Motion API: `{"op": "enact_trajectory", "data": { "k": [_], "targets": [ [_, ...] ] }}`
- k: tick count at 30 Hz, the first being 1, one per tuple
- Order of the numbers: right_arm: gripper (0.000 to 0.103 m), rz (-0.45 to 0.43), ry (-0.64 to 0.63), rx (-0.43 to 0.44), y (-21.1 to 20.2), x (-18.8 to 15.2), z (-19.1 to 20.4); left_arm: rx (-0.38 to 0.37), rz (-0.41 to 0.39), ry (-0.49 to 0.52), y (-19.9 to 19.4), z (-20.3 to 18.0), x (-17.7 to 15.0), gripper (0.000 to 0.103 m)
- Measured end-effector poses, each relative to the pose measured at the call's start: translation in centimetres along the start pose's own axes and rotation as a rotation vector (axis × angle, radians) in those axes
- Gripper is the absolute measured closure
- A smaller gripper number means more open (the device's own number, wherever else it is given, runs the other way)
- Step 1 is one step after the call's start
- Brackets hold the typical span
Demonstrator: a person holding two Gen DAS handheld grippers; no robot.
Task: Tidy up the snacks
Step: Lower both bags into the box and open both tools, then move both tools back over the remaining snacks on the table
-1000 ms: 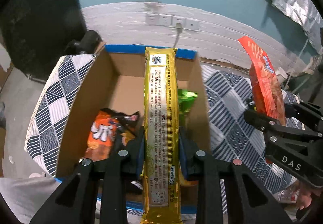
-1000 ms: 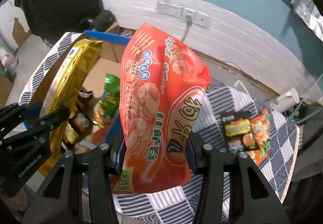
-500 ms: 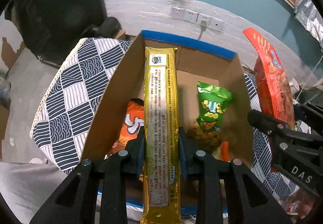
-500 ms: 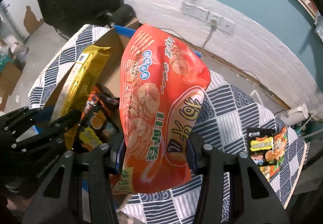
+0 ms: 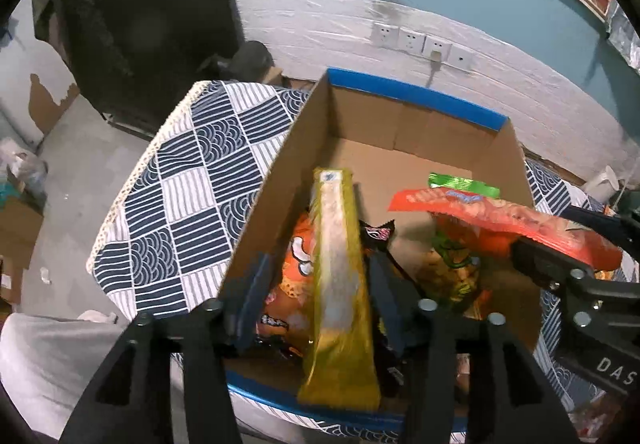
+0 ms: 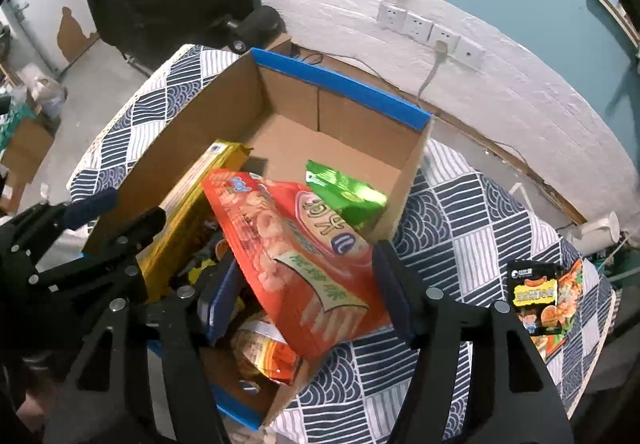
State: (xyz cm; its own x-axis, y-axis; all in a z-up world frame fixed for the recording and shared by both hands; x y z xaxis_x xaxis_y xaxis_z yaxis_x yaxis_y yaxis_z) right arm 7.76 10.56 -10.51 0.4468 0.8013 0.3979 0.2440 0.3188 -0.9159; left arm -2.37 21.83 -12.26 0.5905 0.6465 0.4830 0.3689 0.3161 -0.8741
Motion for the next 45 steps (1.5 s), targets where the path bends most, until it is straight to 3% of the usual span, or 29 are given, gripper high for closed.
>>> {"op": "enact_trajectory", "data": {
  "k": [6, 19, 30, 45],
  "targets": [
    [0.033, -0.017, 0.044, 0.014, -1.2, -0.9, -1.2, 0.026, 0.000, 0.009, 0.0, -0.2, 0.1, 0.037],
    [0.032, -0.064, 0.088, 0.005, -5.6, -3.6, -3.3, 0.005, -0.024, 0.045, -2.4, -3.0, -0.3, 0.036],
    [0.032, -0.092, 0.114, -0.048, -8.9, -7.0, -5.6, -0.033, -0.064, 0.143, -5.1, -8.0, -2.0, 0.030],
    [0.032, -0.068, 0.229, -0.115, -10.7, -14.4, -12.0, -0.098, -0.003, 0.297, -5.6, -16.4, -6.2, 0.029]
  ]
}}
Point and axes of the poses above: each gripper's, at about its wrist camera, not at the fingertips, and y roughly the way its jaws point, z to its left, x to its top, the point moved 2 cm from there along y, roughly the way its jaws point, and after that the axes turned 10 degrees about -y, right-handed, at the moved point
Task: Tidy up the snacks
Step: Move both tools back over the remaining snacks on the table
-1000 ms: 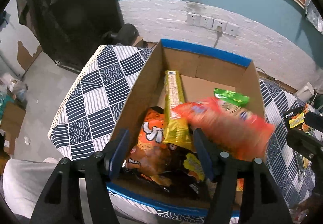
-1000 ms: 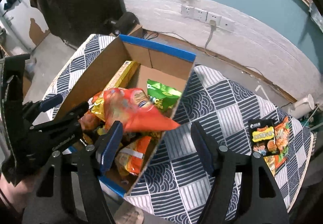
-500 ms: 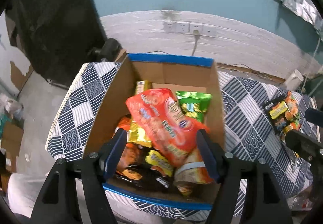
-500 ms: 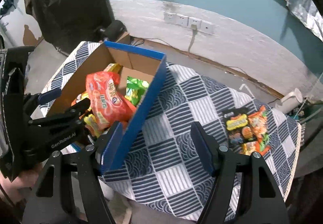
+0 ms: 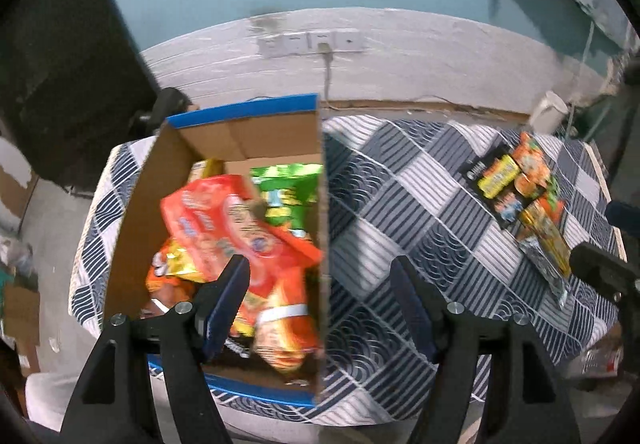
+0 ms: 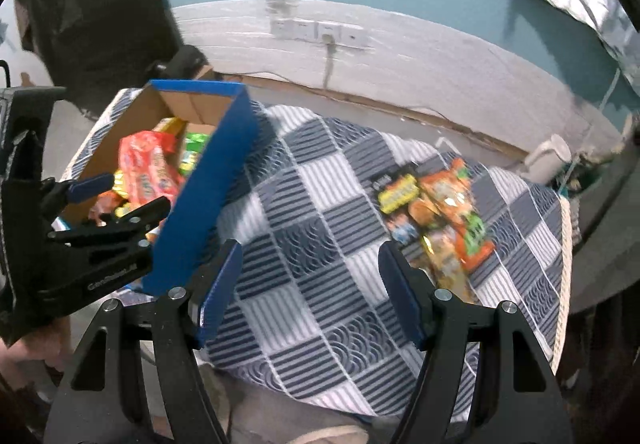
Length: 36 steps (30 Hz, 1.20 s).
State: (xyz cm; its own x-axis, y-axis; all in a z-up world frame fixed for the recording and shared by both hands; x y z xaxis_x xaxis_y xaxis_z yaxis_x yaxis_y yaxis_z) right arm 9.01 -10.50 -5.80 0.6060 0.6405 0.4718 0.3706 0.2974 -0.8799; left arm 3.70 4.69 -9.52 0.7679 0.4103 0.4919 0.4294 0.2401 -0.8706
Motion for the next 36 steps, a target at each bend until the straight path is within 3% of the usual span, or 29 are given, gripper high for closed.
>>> {"op": "enact_trajectory", "data": {
  "k": [9, 21, 36],
  "targets": [
    [0.032, 0.052, 0.076, -0.048, 0.6, -3.6, -5.5, -0.038, 0.087, 0.085, 1.9, -5.8, -1.6, 0.029],
    [0.032, 0.136, 0.171, -0.096, 3.0, -7.2, -11.7, -0.039, 0.158, 0.132, 4.9, -10.3, -2.6, 0.029],
    [0.032, 0.267, 0.138, -0.092, 11.3, -9.4, -16.5, 0.049, 0.222, 0.149, 11.8, -13.2, -2.6, 0.029]
  ]
}}
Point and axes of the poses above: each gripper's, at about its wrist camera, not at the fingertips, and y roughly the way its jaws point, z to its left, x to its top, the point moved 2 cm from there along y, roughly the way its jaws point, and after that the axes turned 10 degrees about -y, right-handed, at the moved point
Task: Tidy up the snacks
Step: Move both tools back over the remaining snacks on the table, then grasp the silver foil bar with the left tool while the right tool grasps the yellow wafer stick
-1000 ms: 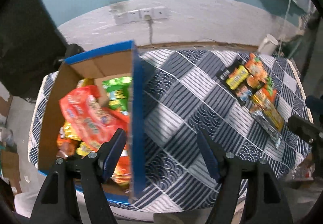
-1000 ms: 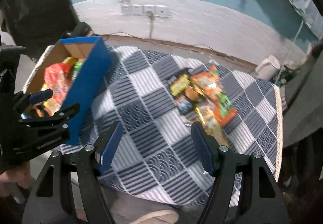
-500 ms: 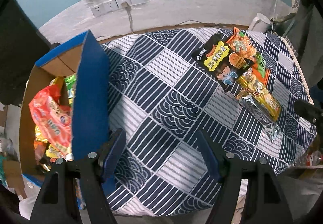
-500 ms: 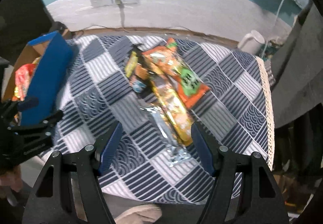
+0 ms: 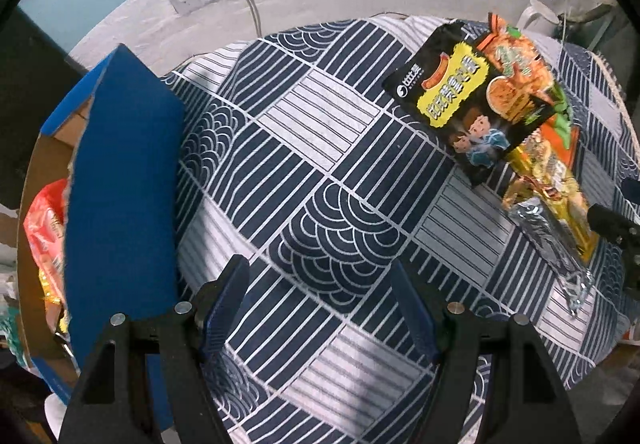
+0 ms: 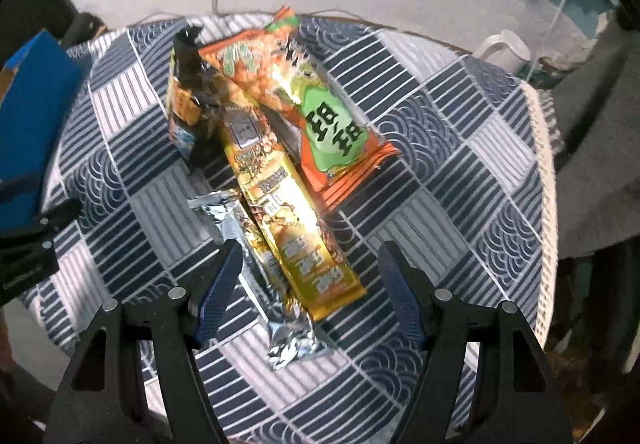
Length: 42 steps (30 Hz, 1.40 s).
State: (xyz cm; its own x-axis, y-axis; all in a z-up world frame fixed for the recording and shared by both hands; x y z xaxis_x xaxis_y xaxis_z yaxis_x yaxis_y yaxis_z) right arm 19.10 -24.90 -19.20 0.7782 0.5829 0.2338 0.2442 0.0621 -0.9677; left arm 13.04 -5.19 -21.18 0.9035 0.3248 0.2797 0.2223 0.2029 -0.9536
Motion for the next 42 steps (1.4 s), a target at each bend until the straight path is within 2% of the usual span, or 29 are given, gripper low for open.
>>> {"op": "enact_trajectory", "data": {
  "k": [7, 15, 16, 17, 19, 21, 28, 38, 42],
  "targets": [
    [0.032, 0.016, -0.028, 0.011, 3.1, 0.4, 0.0, 0.031, 0.022, 0.007, 2.1, -0.8, 0.4, 0.029],
    [0.032, 0.026, -0.072, 0.016, 5.0, 0.5, 0.2, 0.016, 0.036, 0.034, 2.9, -2.5, 0.8, 0.029],
    [0.034, 0.034, -0.076, 0.019, 5.3, 0.4, 0.4, 0.015, 0.038, 0.035, 2.9, -2.7, 0.7, 0.029],
    [0.043, 0.045, -0.080, 0.023, 5.7, 0.6, 0.6, 0.008, 0.045, 0.038, 3.0, -2.9, 0.6, 0.029],
    [0.054, 0.061, -0.080, 0.036, 6.2, 0.3, 0.6, 0.002, 0.055, 0.043, 3.0, -3.2, 0.5, 0.029],
    [0.057, 0.053, -0.082, 0.039, 6.1, 0.0, 0.7, 0.000, 0.059, 0.048, 2.9, -3.5, 0.2, 0.029],
    [0.064, 0.090, -0.016, 0.075, 5.1, -3.2, 2.1, -0.013, 0.068, 0.053, 1.6, -4.8, -1.5, 0.029],
    [0.066, 0.131, 0.125, 0.212, 3.1, -9.1, 5.0, -0.049, 0.081, 0.052, -0.4, -5.5, -3.9, 0.029],
    [0.066, 0.146, 0.151, 0.192, 2.7, -10.3, 4.7, -0.059, 0.085, 0.057, -1.2, -5.8, -5.1, 0.029]
  ]
}}
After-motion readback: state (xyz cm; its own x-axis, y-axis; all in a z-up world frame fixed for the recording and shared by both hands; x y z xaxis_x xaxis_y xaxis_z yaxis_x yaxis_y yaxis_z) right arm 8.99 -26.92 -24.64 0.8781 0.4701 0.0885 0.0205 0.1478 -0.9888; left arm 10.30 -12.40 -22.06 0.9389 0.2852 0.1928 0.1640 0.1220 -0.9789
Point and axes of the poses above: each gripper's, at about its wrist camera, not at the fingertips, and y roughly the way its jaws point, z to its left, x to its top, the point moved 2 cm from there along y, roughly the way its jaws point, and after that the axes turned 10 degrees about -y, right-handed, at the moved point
